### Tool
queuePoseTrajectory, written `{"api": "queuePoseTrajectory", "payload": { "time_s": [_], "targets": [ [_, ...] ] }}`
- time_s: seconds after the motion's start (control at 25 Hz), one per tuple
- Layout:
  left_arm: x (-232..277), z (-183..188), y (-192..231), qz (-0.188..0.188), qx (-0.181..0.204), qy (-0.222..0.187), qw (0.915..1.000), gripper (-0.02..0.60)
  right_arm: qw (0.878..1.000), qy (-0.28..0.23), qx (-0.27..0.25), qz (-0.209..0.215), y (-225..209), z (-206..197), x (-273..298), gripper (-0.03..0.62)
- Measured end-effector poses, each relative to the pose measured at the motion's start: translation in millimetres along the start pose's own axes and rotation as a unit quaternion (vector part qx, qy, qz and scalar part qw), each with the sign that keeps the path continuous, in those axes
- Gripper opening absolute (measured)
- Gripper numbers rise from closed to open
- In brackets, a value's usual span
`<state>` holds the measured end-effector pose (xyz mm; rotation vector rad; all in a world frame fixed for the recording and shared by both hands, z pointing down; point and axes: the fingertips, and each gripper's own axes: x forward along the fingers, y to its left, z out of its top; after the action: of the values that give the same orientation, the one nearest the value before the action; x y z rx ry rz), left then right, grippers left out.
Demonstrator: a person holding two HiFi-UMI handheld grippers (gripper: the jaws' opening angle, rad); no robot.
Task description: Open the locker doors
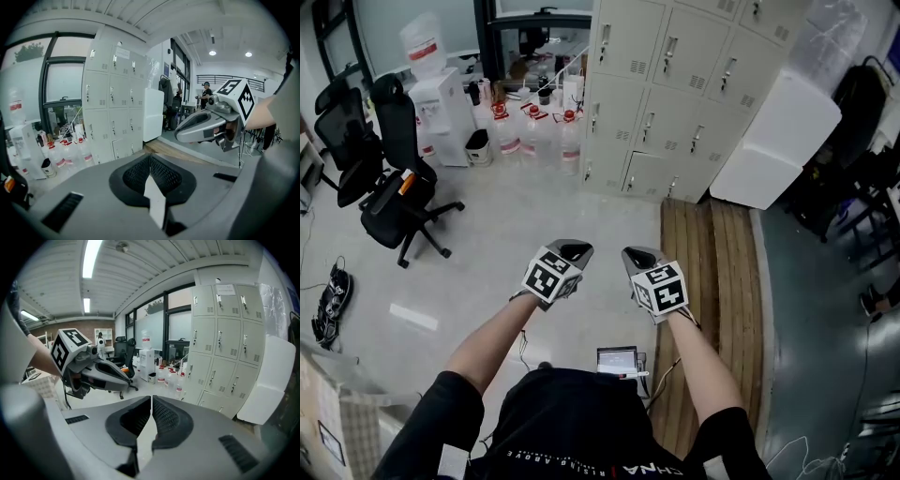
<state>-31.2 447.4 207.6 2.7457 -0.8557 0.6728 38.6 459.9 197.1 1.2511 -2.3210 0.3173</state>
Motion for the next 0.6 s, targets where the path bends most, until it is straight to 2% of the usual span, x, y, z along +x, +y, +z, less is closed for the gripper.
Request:
{"api": "queuePoseTrajectory", "payload": {
  "time_s": [0.12, 0.28, 0.44, 0.6],
  "targets": [
    [6.6, -0.8, -3.4, 0.003, 0.004, 0.008, 1.0, 0.02, 1.0, -0.004, 0.007, 0.007, -5.5, -3.1, -2.0, 0.036],
    [16.8, 0.2, -5.2, 0.003, -0.009, 0.009, 0.9999, 0.02, 1.0, -0.006, 0.015, 0.007, -21.9, -9.9, -8.4, 0.036],
    [28.3, 4.0, -3.8, 0.019, -0.013, 0.015, 0.9996, 0.02, 0.999, -0.012, 0.032, 0.002, -48.2, -18.1, -16.7, 0.036],
    [38.1, 9.9, -0.2, 0.039, -0.01, 0.014, 0.9991, 0.02, 1.0, -0.006, 0.026, -0.007, -69.3, -31.9, -15.9, 0.035]
  ]
}}
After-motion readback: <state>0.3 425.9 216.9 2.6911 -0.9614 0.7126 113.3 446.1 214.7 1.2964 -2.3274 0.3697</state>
